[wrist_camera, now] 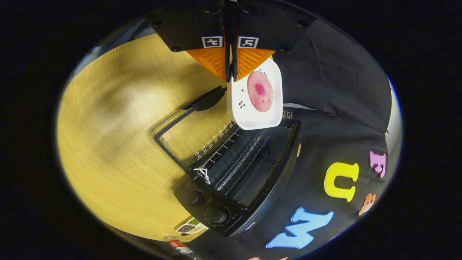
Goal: Open the toaster oven, put the food inside, and close the toaster oven door.
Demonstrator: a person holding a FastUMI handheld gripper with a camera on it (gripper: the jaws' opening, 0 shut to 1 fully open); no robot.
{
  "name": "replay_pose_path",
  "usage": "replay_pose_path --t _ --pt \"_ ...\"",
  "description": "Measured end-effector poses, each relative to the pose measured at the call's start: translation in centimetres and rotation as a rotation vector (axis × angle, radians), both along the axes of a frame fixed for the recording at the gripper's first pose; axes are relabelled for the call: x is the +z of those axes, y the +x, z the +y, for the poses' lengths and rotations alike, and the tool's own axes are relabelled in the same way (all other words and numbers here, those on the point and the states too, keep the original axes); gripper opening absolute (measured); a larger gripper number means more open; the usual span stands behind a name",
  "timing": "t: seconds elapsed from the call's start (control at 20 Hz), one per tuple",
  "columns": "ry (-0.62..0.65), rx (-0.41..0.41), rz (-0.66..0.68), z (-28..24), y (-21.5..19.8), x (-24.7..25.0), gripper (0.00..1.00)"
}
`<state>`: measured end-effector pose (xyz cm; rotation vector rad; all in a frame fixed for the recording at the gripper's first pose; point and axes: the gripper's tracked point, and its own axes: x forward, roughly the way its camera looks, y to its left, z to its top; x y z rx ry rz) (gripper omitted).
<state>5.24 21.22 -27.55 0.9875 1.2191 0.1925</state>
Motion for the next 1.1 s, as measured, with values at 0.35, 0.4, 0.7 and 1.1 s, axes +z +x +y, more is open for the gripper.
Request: replay_pose_path --t 0.35,0.4,0.7,1.1 --pt "0.032 -0.207 0.052 1.0 3.3 -1.7 0.02" --pt "0.034 -0.226 0.061 1.1 3.7 -1.9 0.02" --pt "0.072 -0.388 0.092 1.9 7.3 -3.0 0.02" --pt "0.081 -0.561 0.089 2.3 11.8 -4.2 0.02"
